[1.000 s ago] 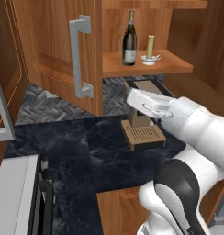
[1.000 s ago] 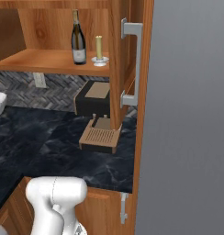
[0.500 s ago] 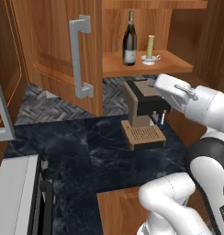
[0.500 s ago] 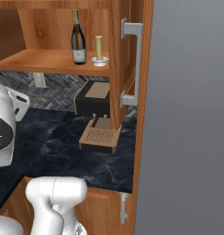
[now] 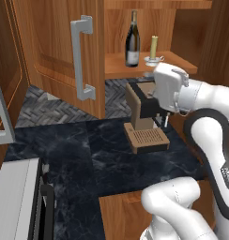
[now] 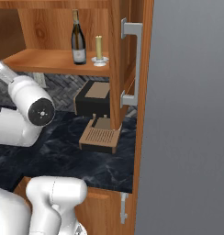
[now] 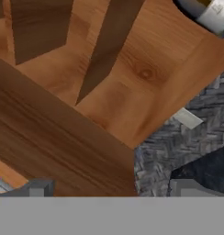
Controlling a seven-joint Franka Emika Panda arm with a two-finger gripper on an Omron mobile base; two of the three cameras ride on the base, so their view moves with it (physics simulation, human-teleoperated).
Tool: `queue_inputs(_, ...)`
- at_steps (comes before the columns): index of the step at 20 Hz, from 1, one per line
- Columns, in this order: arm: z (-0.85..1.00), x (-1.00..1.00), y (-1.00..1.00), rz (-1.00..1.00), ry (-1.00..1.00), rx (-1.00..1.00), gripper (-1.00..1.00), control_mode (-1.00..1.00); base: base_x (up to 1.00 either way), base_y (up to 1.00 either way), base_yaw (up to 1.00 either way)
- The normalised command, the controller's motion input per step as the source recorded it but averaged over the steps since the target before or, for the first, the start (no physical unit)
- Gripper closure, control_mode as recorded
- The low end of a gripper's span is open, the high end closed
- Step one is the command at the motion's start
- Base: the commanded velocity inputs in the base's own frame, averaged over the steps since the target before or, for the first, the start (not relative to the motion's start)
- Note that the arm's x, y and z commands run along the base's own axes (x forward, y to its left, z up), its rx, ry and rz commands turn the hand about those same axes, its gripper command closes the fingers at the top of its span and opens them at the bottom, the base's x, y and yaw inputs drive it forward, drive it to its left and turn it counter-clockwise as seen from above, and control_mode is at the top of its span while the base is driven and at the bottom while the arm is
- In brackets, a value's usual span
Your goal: Get the candle and the wine from the cabinet and move them to the dining counter.
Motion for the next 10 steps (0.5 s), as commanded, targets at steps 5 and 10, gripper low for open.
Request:
queue_inputs(5,-0.2,0.7,0.27,0.12,0.19,0.16,-1.0,-1.0,0.0,0.0,0.0)
queue_inputs(10,-0.09,0.4,0.86,0.11,0.14,0.05,-1.0,-1.0,0.0,0.0,0.0)
